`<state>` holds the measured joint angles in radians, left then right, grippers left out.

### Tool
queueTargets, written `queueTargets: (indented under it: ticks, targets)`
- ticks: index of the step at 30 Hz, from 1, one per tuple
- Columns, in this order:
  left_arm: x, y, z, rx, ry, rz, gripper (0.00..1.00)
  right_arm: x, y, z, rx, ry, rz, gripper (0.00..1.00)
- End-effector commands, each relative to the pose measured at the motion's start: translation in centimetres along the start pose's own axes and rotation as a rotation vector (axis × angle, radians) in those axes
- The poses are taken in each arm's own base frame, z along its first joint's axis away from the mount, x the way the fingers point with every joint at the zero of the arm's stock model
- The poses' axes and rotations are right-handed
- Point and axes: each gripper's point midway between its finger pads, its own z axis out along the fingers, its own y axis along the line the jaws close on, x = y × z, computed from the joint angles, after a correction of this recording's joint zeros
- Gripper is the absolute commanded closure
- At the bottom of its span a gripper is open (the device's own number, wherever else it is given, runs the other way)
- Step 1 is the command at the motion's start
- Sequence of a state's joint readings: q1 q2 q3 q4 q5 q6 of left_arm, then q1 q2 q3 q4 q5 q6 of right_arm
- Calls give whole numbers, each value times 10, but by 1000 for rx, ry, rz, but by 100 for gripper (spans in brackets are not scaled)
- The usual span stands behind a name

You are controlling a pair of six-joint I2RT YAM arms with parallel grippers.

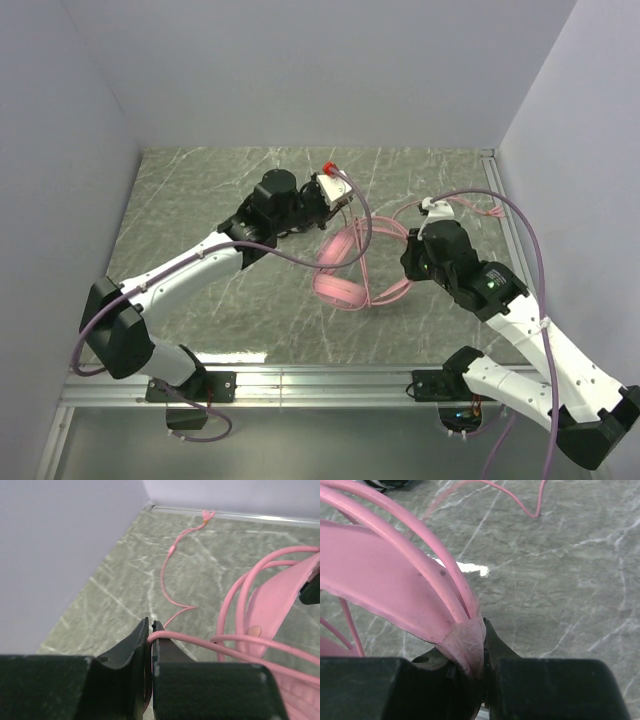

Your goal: Wrap the headphones

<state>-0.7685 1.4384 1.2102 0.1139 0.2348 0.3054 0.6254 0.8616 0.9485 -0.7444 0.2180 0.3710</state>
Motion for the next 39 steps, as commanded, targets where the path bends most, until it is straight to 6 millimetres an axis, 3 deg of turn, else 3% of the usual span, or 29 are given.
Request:
queueTargets:
  ticks: [1,8,13,21,29,31,39]
  targets:
    - [-38,23,0,2,-180,-50,89,-7,29,-27,-186,-12,-53,100]
    - [-33,27,3,134,-232,-171,81,-13,38,-43,-263,-46,-53,100]
    - [-23,23,17,188,-215,-214,77,-15,50,-50,-335,-50,-46,100]
    - [-12,11,25,260,-232,-293,82,-25,60,-60,-385,-72,-13,100]
    - [7,-6,33,333,-249,-382,81,-49,78,-83,-477,-131,34,100]
    - [4,-9,33,353,-278,-405,81,-56,80,-87,-490,-150,47,100]
    - [15,-17,40,384,-346,-530,77,-90,78,-110,-466,-235,93,100]
